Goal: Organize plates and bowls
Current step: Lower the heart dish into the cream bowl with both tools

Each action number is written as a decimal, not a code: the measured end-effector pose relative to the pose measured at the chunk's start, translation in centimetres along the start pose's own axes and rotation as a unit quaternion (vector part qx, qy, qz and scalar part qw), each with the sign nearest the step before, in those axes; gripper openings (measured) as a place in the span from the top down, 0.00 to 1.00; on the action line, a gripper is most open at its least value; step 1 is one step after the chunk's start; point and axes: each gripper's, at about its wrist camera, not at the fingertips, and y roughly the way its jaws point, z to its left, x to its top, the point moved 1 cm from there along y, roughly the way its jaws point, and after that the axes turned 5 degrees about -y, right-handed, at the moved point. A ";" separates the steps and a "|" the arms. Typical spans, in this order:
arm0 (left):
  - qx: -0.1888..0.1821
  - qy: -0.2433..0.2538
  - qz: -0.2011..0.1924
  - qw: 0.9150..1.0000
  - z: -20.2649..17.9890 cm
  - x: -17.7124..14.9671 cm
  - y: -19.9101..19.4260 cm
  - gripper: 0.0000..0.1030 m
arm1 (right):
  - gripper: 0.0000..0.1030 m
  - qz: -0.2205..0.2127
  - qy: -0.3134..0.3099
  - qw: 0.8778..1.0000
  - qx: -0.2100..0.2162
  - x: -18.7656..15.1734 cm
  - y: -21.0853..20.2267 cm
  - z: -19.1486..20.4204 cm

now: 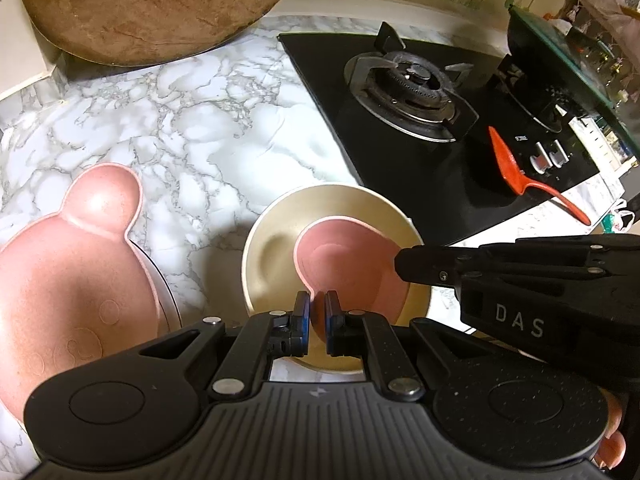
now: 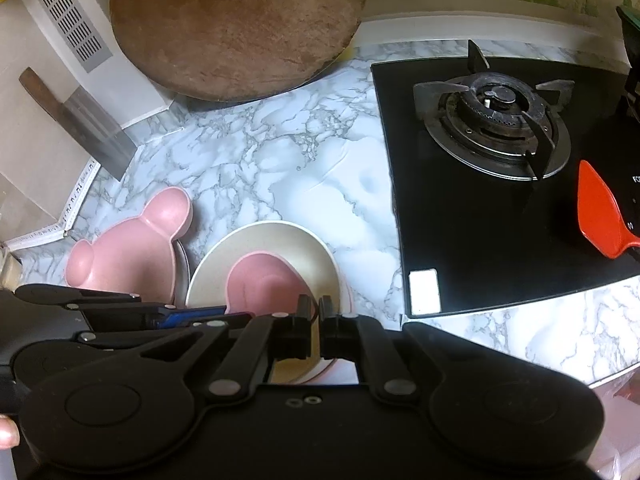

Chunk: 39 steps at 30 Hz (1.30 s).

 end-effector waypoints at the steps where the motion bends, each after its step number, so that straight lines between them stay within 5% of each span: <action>1: 0.002 0.000 0.000 1.000 0.1 0.0 0.1 0.93 | 0.96 0.001 -0.001 1.000 0.000 0.1 0.2 0.1; 23: -0.017 -0.018 0.019 1.000 1.5 0.6 1.2 0.93 | 0.96 0.016 -0.019 1.000 -0.015 0.9 2.0 0.4; 39: -0.016 -0.013 0.000 1.000 1.5 0.6 0.2 0.93 | 0.80 0.002 -0.021 1.000 -0.001 0.8 0.5 0.5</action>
